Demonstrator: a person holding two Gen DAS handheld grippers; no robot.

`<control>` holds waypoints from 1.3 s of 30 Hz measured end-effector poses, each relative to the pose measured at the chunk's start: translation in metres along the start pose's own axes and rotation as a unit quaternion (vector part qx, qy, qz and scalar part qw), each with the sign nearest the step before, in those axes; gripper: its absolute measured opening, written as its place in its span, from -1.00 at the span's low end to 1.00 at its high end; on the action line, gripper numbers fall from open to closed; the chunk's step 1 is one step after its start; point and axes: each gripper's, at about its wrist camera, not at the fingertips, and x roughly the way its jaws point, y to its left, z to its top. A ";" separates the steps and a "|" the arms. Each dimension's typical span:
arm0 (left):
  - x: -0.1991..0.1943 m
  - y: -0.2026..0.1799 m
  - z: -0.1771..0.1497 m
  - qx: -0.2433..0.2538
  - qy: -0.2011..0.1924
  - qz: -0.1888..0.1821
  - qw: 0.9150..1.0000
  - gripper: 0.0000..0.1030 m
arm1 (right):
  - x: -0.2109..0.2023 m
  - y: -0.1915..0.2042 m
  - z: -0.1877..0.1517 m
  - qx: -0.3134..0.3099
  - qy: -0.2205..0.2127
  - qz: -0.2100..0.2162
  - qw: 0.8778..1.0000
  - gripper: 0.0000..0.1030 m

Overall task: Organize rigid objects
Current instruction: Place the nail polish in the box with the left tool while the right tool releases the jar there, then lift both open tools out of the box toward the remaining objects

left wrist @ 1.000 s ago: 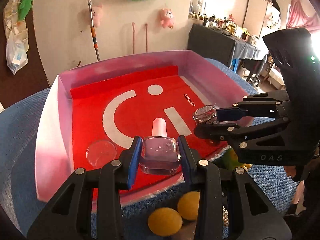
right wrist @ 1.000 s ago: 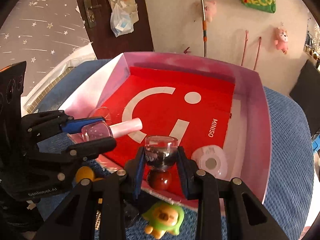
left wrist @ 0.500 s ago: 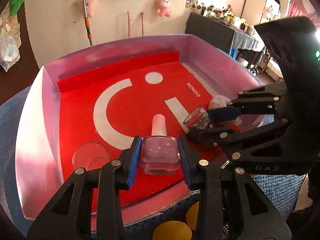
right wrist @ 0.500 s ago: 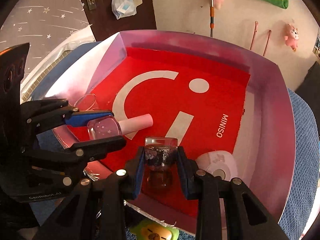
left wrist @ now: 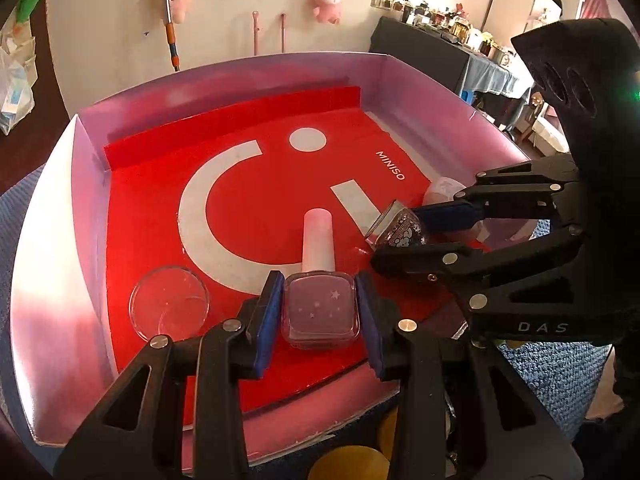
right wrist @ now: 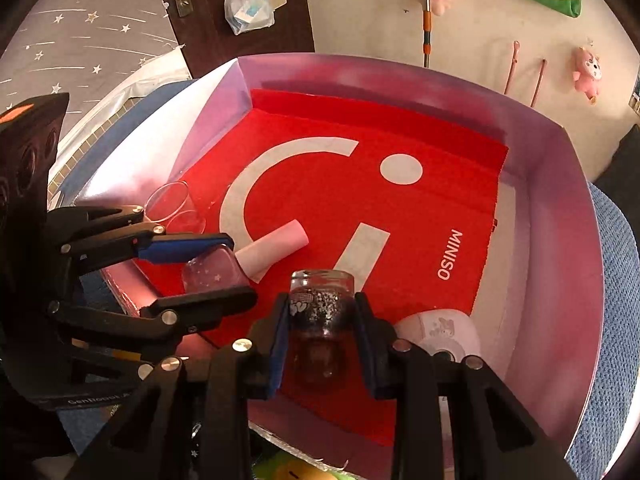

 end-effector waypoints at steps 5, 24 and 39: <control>-0.001 0.000 0.000 -0.001 -0.002 -0.004 1.000 -0.32 | 0.000 0.002 -0.001 -0.008 -0.003 -0.003 1.000 -0.35; -0.041 -0.009 0.000 0.012 -0.061 0.012 0.998 0.36 | -0.025 0.005 0.000 -0.007 -0.041 -0.018 0.999 0.08; -0.126 -0.026 -0.032 -0.016 -0.157 0.032 0.987 0.59 | -0.101 0.030 -0.031 0.003 -0.130 -0.066 0.989 0.77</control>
